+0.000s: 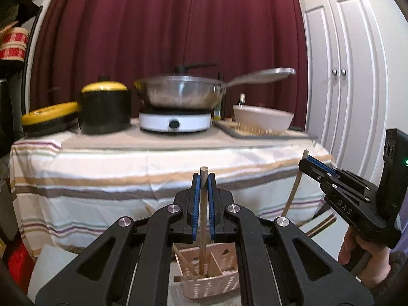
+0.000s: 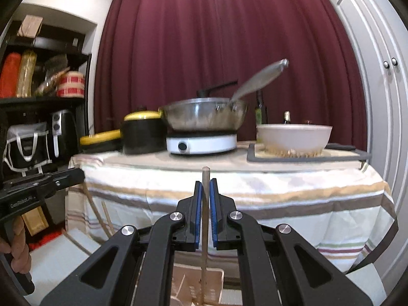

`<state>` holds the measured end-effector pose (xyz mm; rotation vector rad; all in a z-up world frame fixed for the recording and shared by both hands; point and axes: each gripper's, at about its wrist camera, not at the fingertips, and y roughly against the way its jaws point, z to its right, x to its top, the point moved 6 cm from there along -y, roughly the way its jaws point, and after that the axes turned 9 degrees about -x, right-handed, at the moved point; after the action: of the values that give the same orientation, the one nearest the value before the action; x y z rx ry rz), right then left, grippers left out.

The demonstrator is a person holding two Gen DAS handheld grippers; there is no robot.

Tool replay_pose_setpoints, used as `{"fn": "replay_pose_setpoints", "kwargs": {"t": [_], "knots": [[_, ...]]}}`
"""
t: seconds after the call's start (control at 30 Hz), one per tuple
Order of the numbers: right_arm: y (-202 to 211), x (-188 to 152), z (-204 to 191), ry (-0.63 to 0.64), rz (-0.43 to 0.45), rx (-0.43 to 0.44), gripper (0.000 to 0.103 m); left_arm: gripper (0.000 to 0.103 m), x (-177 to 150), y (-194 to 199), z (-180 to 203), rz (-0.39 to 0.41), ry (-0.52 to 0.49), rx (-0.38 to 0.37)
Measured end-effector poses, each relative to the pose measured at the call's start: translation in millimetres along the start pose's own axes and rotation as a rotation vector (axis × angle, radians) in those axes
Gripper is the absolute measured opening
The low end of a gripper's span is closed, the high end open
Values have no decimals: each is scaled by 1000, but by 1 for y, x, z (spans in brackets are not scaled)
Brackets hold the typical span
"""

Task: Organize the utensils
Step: 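Insert the left tool's chopstick into the caddy and open while the right tool releases its chopstick, then lower both open tools toward the remaining chopsticks on the floor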

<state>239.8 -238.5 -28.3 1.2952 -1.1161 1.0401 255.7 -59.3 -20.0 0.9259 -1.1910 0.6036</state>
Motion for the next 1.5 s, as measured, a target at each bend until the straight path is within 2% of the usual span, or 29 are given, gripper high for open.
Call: {"fn": "replay_pose_setpoints", "kwargs": {"t": [0.07, 0.13, 0.2, 0.43, 0.57, 0.67, 0.83, 0.97, 1.2, 1.5], "knots": [[-1, -7, -2, 11, -13, -1, 11, 18, -8, -6, -2, -16, 7, 6], [2, -10, -4, 26, -14, -9, 29, 39, -13, -7, -3, -16, 24, 6], [6, -10, -4, 21, -7, -9, 35, 43, -13, -6, -4, -9, 34, 3], [34, -2, -3, 5, 18, 0, 40, 62, -8, 18, 6, 32, -1, 18], [62, -5, -4, -2, 27, 7, 42, 64, -14, 44, 13, 52, -3, 18], [78, -16, -4, -11, 14, 5, 43, 64, -29, 64, 17, 44, -15, 46], [104, -53, -2, -24, -56, -9, 43, 64, -70, 93, 23, -4, -16, 87], [128, -98, -2, -29, -120, -27, 43, 64, -105, 113, 28, -45, -17, 111], [169, -164, -3, -30, -175, -63, 43, 64, -169, 144, 36, -92, -11, 160], [190, -221, -18, -16, -274, -16, 43, 64, -231, 160, 37, -171, 37, 197]]}}
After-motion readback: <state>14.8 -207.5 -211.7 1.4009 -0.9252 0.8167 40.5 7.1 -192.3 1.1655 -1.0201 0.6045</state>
